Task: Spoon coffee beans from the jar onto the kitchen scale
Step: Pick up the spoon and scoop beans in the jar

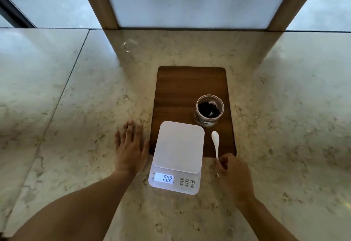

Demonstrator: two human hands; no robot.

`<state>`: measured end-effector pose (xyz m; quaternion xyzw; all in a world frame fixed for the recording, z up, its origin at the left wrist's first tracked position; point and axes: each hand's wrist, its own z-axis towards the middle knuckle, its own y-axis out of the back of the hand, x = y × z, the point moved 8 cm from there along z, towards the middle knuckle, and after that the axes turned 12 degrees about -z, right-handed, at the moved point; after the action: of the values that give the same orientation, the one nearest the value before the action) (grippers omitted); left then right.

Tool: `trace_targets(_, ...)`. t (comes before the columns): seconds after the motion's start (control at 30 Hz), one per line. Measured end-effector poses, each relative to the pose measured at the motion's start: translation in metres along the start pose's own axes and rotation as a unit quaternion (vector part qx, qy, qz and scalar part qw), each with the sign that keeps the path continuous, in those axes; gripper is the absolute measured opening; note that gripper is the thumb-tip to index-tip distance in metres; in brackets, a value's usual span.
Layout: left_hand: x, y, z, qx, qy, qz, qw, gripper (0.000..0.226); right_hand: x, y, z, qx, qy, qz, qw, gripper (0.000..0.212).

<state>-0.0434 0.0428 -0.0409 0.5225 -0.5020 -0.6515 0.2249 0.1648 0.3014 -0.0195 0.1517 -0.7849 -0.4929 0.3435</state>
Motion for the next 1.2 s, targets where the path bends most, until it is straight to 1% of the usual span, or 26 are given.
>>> trace_targets(0.1,0.0,0.0,0.003,-0.002,-0.003,0.011,1.0,0.07,0.002,0.006,-0.004,-0.006,0.017,0.058,0.998,0.02)
trace_targets(0.23,-0.001,-0.001,0.001,0.0,-0.011,0.017,1.0,0.07,0.008,0.026,-0.007,-0.033,0.054,0.154,0.986,0.015)
trace_targets(0.33,-0.001,0.0,0.003,-0.002,-0.011,0.015,1.0,0.07,0.019,0.044,0.0,-0.081,0.101,0.142,0.981,0.014)
trace_targets(0.47,0.001,0.001,0.003,-0.003,-0.012,0.015,1.0,0.069,0.037,0.065,0.019,-0.127,0.114,0.139,0.975,0.01)
trace_targets(0.67,0.001,0.0,0.003,-0.002,-0.011,0.004,1.0,0.07,0.05,0.079,0.047,-0.136,0.103,0.051,0.984,0.017)
trace_targets(0.83,0.001,0.001,0.003,-0.006,-0.012,0.002,1.0,0.07,0.061,0.104,0.051,-0.191,0.139,-0.059,0.97,0.014)
trace_targets(0.93,0.003,0.0,0.003,-0.004,-0.014,0.004,1.0,0.069,0.064,0.109,0.055,-0.183,0.152,-0.092,0.967,0.015)
trace_targets(1.07,0.002,-0.001,0.004,-0.003,-0.014,0.006,1.0,0.071,0.073,0.116,0.061,-0.199,0.161,-0.12,0.959,0.018)
trace_targets(1.2,0.003,-0.001,0.004,-0.003,-0.013,0.005,1.0,0.071,0.083,0.111,0.068,-0.172,0.159,-0.169,0.957,0.019)
